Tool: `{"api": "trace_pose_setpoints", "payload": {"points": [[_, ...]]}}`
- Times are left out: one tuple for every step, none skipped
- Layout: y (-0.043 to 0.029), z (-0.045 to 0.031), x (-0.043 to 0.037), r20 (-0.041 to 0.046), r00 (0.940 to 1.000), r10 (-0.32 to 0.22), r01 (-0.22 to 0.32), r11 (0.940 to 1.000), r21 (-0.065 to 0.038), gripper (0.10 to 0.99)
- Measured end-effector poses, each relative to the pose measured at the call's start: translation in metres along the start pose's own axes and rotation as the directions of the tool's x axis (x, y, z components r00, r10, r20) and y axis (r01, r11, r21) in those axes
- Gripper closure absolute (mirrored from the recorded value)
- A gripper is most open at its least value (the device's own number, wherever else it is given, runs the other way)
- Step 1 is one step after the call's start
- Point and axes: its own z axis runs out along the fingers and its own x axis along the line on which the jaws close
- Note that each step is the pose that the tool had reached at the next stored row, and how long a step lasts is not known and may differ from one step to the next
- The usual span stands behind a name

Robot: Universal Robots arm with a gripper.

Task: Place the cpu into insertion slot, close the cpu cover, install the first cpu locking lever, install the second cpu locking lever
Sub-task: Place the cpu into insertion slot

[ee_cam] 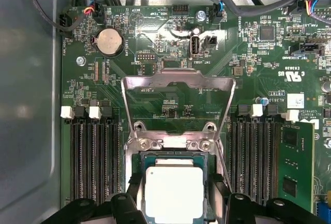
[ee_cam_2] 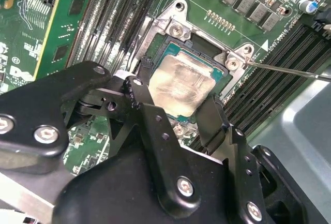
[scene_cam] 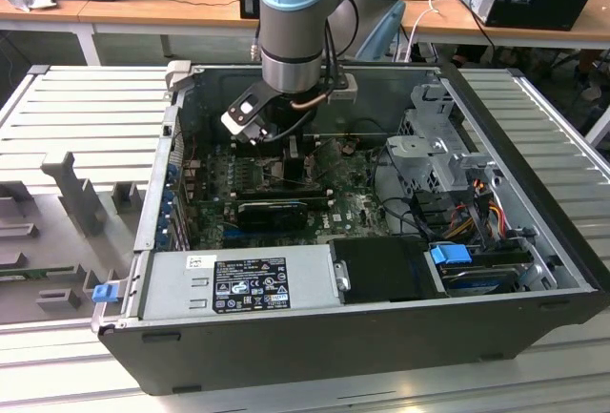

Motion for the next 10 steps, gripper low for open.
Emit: {"api": "trace_pose_setpoints", "payload": {"points": [[0.0, -0.0016, 0.0, 0.0, 1.0, 0.0, 0.0, 1.0, 0.0, 0.471], [0.0, -0.0034, 0.0001, 0.0, 1.0, 0.0, 0.0, 1.0, 0.0, 0.471], [0.0001, -0.0066, 0.0002, 0.0, 1.0, 0.0, 0.0, 1.0, 0.0, 0.471], [0.0002, -0.0087, 0.0002, 0.0, 1.0, 0.0, 0.0, 1.0, 0.0, 0.471], [0.0002, -0.0102, 0.0003, 0.0001, 1.0, 0.0, 0.0, 1.0, 0.0, 0.471], [0.0003, -0.0111, 0.0003, 0.0, 1.0, 0.0, 0.0, 1.0, 0.001, 0.486], [0.0003, -0.0118, 0.0003, 0.0, 1.0, 0.0, 0.0, 1.0, 0.001, 0.486], [0.0004, -0.0131, 0.0003, 0.0001, 1.0, 0.0, 0.0, 1.0, 0.001, 0.553], [0.0004, -0.014, 0.0004, 0.0002, 1.0, 0.0, 0.0, 1.0, 0.001, 0.616], [0.0004, -0.0149, 0.0004, 0.0002, 1.0, 0.0, 0.0, 1.0, 0.001, 0.675]]}}
